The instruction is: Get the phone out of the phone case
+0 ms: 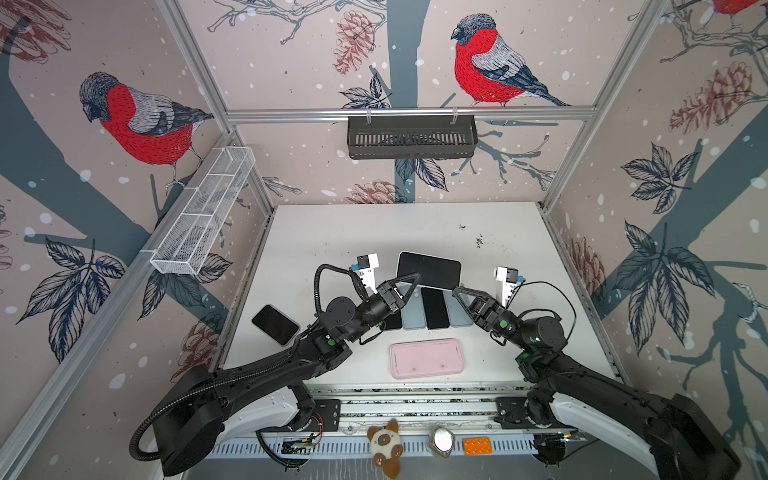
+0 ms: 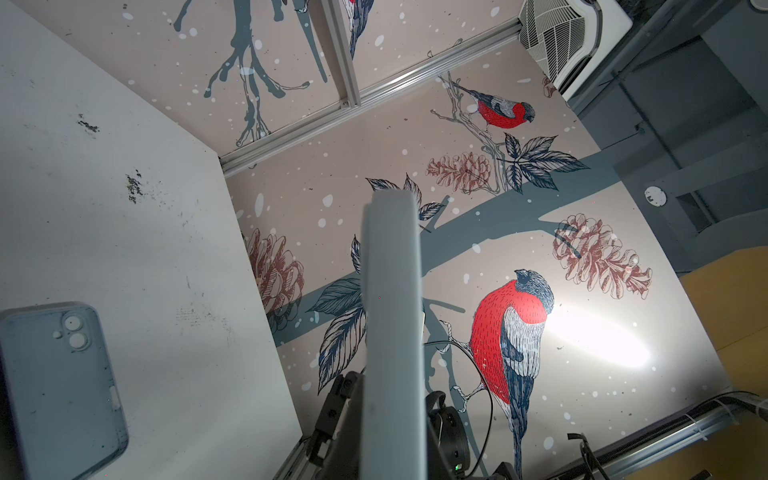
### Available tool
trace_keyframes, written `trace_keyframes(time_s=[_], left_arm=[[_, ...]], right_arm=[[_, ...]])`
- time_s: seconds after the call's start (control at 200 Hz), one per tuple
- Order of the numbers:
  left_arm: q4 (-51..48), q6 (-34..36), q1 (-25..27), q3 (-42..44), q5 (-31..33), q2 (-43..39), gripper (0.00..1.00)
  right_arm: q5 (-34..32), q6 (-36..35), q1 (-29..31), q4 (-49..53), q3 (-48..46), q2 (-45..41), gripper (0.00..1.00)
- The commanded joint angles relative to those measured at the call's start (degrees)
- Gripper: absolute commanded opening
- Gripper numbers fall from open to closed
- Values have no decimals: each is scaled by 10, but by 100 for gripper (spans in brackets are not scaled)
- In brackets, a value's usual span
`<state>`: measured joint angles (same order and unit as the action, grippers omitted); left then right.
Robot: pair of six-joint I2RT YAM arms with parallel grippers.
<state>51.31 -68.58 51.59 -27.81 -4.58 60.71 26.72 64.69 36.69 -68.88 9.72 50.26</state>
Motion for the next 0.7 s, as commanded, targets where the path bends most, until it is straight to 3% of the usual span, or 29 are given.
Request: trace_keyframes(time_s=[0.0,0.18,0.38,0.54,0.695], left_arm=[[56,5,3,-6,-4,2,0],[60,10,5,-10,-15,11,0],[54,14,10,-17,-25,17,0],[20,11,11,-29,-47,12,0],[-15,4,11,-35,-67,3,0]], right_arm=[[14,2,0,-41,5,-2,13],[23,-12,-4,-33,8,-8,3],[45,-61,-7,-16,11,-21,0],[46,-206,9,107,24,-52,0],[-14,-372,51,177,17,-88,0]])
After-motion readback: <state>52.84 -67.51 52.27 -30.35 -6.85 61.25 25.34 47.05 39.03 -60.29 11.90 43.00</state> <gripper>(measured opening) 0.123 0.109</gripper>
